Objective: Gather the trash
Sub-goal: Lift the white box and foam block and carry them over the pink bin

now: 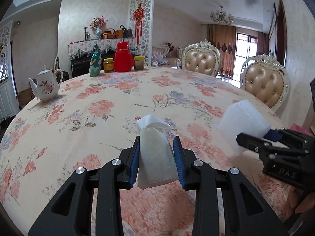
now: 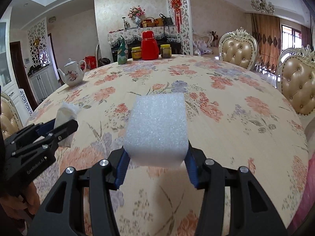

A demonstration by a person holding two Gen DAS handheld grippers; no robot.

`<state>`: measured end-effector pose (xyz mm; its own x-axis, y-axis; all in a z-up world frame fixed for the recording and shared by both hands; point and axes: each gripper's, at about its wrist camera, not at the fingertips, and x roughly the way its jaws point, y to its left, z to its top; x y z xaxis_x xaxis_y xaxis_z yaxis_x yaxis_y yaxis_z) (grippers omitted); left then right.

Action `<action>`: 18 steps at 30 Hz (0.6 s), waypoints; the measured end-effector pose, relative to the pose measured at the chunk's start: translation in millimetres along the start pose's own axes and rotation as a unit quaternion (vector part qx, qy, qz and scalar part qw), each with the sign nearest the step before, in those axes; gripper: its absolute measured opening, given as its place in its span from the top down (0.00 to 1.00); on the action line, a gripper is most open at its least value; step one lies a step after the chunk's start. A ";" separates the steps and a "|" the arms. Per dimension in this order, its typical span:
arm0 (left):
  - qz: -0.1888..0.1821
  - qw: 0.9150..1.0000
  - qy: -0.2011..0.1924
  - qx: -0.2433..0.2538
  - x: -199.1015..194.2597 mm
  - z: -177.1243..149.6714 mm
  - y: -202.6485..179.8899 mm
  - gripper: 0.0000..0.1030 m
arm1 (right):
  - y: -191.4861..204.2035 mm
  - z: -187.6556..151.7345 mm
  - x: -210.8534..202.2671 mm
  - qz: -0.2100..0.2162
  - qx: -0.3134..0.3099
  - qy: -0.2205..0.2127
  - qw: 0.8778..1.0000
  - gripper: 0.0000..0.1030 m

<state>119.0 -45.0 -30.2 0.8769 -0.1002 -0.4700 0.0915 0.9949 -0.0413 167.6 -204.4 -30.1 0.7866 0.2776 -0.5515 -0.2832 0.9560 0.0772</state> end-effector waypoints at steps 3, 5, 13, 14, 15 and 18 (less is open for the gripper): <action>-0.005 1.000 0.000 0.006 -4.9 -3.9 -4.5 0.71 | -1.9 -6.0 -9.5 0.001 0.005 -0.003 1.000 0.52; -0.006 1.000 -0.005 0.007 -9.5 -4.9 -6.6 0.71 | -3.6 -8.2 -14.3 0.002 0.009 -0.005 1.000 0.52; -0.013 1.000 -0.015 0.018 -18.9 -5.1 -17.1 0.71 | -9.9 -14.8 -33.3 -0.005 0.018 -0.017 1.000 0.52; -0.016 1.000 -0.016 0.019 -20.4 -4.3 -18.7 0.71 | -11.0 -15.6 -36.0 -0.006 0.020 -0.019 1.000 0.52; -0.018 0.999 -0.017 0.020 -22.2 -4.4 -20.9 0.71 | -11.5 -16.0 -37.3 -0.006 0.020 -0.021 1.000 0.52; -0.023 0.999 -0.023 0.027 -27.0 -2.7 -27.9 0.71 | -15.0 -16.6 -42.8 -0.011 0.020 -0.026 0.999 0.52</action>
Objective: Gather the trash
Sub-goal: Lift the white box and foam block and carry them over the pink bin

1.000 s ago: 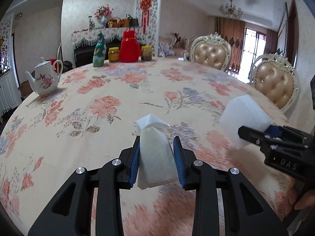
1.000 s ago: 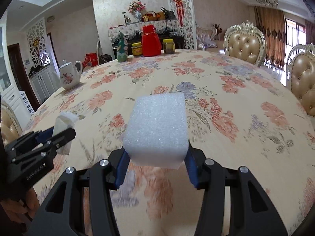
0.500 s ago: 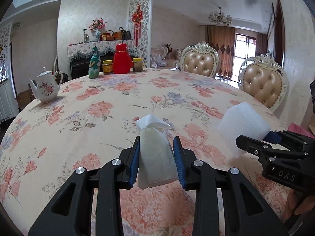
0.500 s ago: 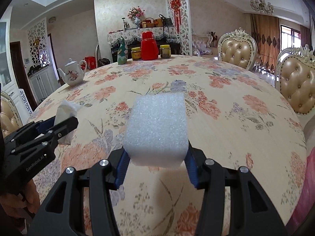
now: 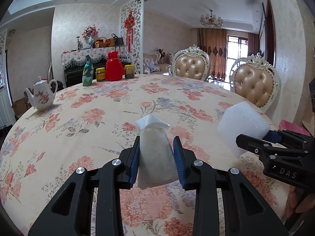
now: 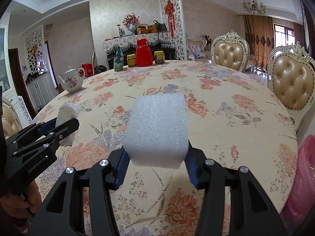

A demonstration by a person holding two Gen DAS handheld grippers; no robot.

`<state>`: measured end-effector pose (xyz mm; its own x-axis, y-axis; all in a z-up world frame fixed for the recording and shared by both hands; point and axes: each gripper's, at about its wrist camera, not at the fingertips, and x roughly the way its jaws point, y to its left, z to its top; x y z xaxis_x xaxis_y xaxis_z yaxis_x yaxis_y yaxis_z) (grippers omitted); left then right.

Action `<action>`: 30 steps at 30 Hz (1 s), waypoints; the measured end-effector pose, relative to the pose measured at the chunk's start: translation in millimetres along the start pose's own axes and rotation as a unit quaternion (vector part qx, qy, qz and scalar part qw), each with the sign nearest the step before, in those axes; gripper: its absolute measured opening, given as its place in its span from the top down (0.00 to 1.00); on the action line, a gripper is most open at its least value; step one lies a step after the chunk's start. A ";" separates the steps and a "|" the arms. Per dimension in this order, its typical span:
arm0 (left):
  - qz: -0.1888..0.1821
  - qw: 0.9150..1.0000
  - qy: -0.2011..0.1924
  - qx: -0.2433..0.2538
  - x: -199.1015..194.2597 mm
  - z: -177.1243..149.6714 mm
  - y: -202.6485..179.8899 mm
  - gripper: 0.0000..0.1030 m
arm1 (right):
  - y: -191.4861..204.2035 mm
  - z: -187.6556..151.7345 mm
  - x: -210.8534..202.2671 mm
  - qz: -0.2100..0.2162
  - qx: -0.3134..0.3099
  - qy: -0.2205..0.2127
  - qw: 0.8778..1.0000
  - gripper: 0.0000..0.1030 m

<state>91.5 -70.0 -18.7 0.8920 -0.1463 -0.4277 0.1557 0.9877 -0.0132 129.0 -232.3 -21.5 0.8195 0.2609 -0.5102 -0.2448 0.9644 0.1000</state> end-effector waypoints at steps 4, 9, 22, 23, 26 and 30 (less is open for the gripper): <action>-0.008 1.000 -0.003 0.008 -3.0 2.2 -9.7 0.71 | -6.7 -1.4 -6.1 -0.003 0.006 -0.005 1.000 0.52; -0.020 1.000 -0.004 0.022 -3.9 4.9 -25.6 0.71 | -21.1 -3.9 -14.9 -0.011 0.017 -0.011 1.000 0.52; -0.067 0.996 0.001 0.061 5.1 9.1 -78.7 0.71 | -73.3 -16.1 -49.9 -0.051 0.051 -0.030 0.997 0.52; -0.073 0.995 0.001 0.065 6.3 9.7 -84.9 0.71 | -79.2 -17.5 -53.8 -0.055 0.054 -0.032 0.996 0.52; -0.086 0.993 0.001 0.076 9.5 11.0 -102.5 0.71 | -96.0 -21.3 -62.4 -0.069 0.063 -0.037 0.995 0.52; -0.108 0.990 0.003 0.086 15.2 14.2 -125.3 0.71 | -119.6 -27.0 -75.2 -0.091 0.074 -0.042 0.992 0.52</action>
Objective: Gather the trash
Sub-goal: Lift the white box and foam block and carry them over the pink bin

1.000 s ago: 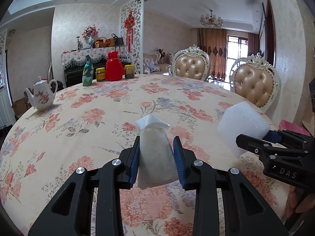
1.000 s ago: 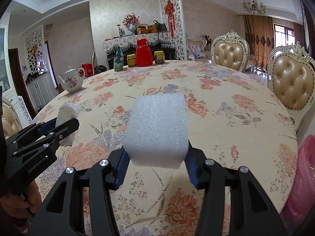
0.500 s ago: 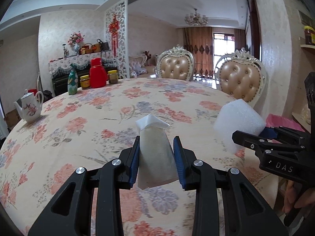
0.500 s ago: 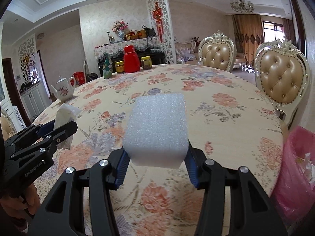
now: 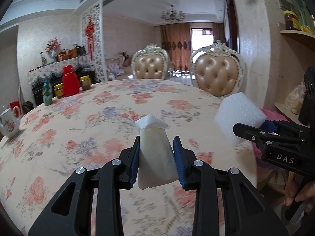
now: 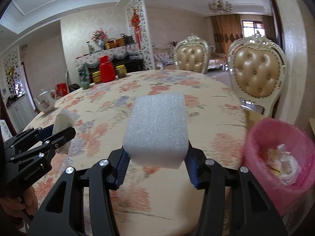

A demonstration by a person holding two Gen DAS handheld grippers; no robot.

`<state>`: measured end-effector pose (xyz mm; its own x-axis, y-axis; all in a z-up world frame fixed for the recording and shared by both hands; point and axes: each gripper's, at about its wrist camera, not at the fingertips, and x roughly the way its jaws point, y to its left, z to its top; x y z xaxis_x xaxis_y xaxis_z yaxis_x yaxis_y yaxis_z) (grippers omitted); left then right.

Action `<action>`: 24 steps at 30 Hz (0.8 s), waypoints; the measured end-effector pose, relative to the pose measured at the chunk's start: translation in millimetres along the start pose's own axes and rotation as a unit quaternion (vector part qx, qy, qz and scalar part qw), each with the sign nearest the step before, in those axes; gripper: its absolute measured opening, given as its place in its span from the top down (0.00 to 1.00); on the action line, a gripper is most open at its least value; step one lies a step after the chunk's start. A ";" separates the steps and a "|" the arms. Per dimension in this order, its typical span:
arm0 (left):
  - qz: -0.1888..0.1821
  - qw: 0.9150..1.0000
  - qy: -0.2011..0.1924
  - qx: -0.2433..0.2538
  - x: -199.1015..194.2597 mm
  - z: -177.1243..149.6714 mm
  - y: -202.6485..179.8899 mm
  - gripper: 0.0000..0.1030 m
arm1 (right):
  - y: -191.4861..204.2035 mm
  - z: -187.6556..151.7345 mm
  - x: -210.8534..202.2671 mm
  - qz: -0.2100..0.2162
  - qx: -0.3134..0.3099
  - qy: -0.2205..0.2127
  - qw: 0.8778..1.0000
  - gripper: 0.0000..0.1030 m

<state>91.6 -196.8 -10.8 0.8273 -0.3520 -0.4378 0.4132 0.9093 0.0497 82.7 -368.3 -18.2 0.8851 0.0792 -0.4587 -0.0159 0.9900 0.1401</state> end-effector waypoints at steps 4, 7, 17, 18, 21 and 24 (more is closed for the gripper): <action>-0.028 1.000 0.002 0.011 13.1 8.4 -23.8 0.71 | -28.4 -0.5 -11.3 -0.027 0.013 -0.007 1.000 0.52; -0.051 0.998 0.005 0.019 22.7 13.5 -42.4 0.71 | -52.8 -1.4 -21.8 -0.050 0.025 -0.012 0.998 0.52; -0.139 0.989 0.001 0.051 48.7 33.4 -117.9 0.71 | -135.7 -9.1 -52.5 -0.133 0.061 -0.011 0.989 0.52; -0.147 0.988 0.001 0.054 52.6 35.3 -126.3 0.71 | -143.7 -10.1 -54.9 -0.140 0.064 -0.010 0.988 0.52; -0.168 0.984 0.005 0.059 60.5 40.3 -146.8 0.71 | -166.7 -10.1 -60.6 -0.156 0.071 -0.008 0.985 0.52; -0.186 0.980 0.009 0.067 70.3 44.8 -168.6 0.71 | -189.1 -8.4 -64.3 -0.173 0.073 -0.003 0.982 0.52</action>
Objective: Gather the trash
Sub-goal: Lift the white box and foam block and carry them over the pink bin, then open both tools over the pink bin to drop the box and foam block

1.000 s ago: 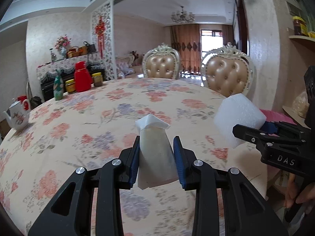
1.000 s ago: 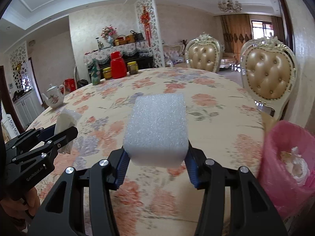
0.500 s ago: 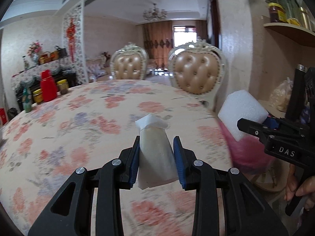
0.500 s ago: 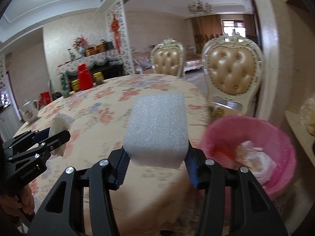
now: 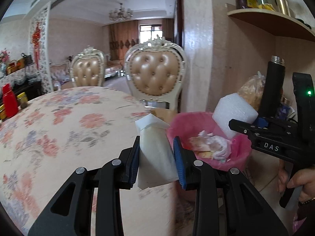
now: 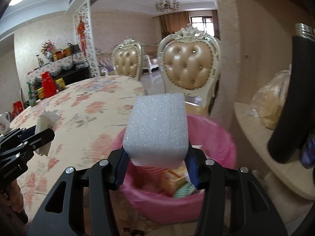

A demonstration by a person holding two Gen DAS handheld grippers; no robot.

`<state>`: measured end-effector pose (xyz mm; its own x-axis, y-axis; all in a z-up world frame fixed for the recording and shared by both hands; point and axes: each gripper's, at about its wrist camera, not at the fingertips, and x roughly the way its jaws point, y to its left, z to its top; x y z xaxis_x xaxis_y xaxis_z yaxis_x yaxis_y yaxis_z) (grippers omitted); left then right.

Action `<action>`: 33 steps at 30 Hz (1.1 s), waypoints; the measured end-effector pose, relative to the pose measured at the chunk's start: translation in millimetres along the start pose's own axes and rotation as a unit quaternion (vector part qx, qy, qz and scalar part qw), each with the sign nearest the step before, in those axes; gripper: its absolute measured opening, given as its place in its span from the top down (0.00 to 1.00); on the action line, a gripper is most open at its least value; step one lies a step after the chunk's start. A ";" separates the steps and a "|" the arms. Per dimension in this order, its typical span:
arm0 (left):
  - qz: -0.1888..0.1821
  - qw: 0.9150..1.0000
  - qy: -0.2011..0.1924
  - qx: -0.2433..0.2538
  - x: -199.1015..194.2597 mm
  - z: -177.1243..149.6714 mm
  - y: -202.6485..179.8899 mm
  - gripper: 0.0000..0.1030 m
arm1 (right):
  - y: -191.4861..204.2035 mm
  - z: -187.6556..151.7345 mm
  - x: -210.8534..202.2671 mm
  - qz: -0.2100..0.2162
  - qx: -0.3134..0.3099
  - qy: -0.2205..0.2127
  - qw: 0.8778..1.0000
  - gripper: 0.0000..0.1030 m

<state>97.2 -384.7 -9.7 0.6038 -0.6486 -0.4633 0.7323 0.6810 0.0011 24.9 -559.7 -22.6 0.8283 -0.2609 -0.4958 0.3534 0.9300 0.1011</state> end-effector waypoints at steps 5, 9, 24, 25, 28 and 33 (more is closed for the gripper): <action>-0.039 0.999 0.007 0.004 26.2 10.4 -21.5 0.71 | -22.4 7.1 11.4 -0.013 -0.003 0.012 1.000 0.52; -0.051 0.999 0.009 0.010 38.1 13.5 -34.7 0.71 | -33.6 16.6 29.5 -0.012 -0.009 0.026 1.000 0.52; -0.075 0.997 0.024 0.000 87.8 25.9 -45.9 0.70 | -48.9 43.7 76.7 0.033 0.007 0.041 0.999 0.37; -0.075 0.997 0.026 0.000 89.3 24.8 -45.7 0.70 | -50.8 42.1 73.1 0.028 0.012 0.039 0.999 0.37; -0.076 0.997 0.030 0.005 94.4 24.1 -48.3 0.70 | -56.9 36.1 61.6 0.013 0.021 0.028 0.999 0.35; -0.089 0.995 0.034 0.007 104.4 27.5 -58.0 0.68 | -65.8 27.4 33.3 -0.026 0.036 0.011 0.999 0.35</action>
<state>126.4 -501.3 -33.8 0.4421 -0.7337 -0.5159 0.8304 0.5522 -0.0738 41.1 -636.7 -22.1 0.7983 -0.3020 -0.5210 0.4268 0.8941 0.1356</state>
